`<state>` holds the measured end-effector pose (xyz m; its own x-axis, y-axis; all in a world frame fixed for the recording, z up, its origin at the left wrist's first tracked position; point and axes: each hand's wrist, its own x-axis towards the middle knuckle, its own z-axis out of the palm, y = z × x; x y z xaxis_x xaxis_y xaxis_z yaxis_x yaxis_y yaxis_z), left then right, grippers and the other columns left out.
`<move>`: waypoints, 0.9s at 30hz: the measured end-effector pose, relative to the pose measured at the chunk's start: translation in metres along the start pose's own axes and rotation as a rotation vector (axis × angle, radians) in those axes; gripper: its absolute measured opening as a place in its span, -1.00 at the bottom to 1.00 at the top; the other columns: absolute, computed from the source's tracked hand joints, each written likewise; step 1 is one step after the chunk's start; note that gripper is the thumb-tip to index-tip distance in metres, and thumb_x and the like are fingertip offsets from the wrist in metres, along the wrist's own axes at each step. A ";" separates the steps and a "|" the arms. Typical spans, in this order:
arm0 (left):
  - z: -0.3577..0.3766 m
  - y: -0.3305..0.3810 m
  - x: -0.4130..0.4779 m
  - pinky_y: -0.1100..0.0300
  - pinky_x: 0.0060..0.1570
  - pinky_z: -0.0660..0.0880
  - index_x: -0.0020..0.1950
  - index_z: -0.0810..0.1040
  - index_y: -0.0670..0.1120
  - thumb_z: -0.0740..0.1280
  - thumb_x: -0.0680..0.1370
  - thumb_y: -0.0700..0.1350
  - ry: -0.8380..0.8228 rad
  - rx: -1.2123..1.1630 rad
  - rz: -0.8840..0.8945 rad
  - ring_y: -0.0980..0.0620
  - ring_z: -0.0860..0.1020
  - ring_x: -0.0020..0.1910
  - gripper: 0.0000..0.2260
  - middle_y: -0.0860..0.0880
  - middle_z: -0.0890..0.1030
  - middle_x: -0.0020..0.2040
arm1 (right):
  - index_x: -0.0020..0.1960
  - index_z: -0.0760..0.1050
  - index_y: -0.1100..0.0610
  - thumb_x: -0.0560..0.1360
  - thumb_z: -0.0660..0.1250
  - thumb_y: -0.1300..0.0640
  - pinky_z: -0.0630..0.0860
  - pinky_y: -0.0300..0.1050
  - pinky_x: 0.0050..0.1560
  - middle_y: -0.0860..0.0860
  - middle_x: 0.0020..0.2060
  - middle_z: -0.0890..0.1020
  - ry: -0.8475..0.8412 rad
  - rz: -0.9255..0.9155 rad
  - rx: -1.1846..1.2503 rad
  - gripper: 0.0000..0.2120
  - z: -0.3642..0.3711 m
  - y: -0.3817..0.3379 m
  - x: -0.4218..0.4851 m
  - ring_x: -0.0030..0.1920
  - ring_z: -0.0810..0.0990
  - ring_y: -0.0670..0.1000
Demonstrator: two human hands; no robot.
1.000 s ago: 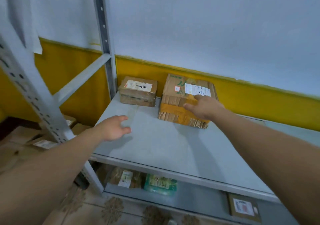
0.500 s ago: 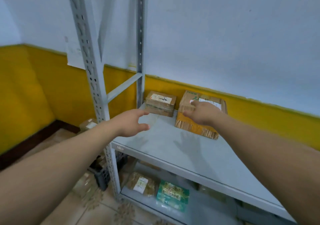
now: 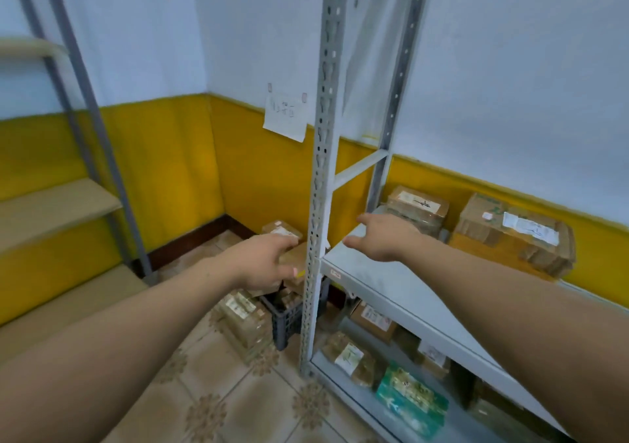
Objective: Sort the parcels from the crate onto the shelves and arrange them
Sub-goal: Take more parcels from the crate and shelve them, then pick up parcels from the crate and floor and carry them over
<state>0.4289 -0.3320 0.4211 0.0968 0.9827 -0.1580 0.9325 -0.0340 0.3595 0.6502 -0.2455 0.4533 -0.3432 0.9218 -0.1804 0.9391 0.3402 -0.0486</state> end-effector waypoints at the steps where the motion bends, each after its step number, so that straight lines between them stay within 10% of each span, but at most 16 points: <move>1: -0.004 -0.016 -0.006 0.09 0.33 0.37 0.52 0.26 0.05 0.34 0.54 0.15 0.007 -0.003 -0.018 0.02 0.38 0.38 -0.41 0.04 0.35 0.48 | 0.61 0.09 0.05 0.57 0.10 -0.37 0.33 0.13 0.43 0.07 0.56 0.23 -0.008 -0.033 -0.005 -0.24 -0.002 -0.019 0.009 0.51 0.27 0.15; 13: -0.034 -0.235 -0.040 0.02 0.37 0.31 0.55 0.19 0.06 0.27 0.56 0.16 -0.138 0.214 -0.161 -0.09 0.31 0.43 -0.41 -0.06 0.29 0.50 | 0.59 0.14 0.07 0.61 0.13 -0.28 0.36 0.08 0.38 0.09 0.53 0.30 -0.146 -0.163 0.036 -0.32 0.053 -0.238 0.125 0.47 0.32 0.16; 27: -0.010 -0.317 0.129 0.11 0.31 0.29 0.49 0.31 -0.01 0.22 0.63 0.02 -0.392 0.053 -0.171 -0.07 0.34 0.39 -0.57 -0.09 0.35 0.45 | 0.23 0.46 0.11 0.61 0.17 -0.18 0.52 -0.04 0.01 0.08 0.06 0.59 -0.397 0.006 0.153 -0.60 0.161 -0.213 0.303 0.04 0.56 0.09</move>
<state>0.1419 -0.1929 0.2957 0.0547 0.8318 -0.5524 0.9621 0.1041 0.2520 0.3484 -0.0685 0.2503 -0.3327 0.7703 -0.5440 0.9430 0.2755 -0.1866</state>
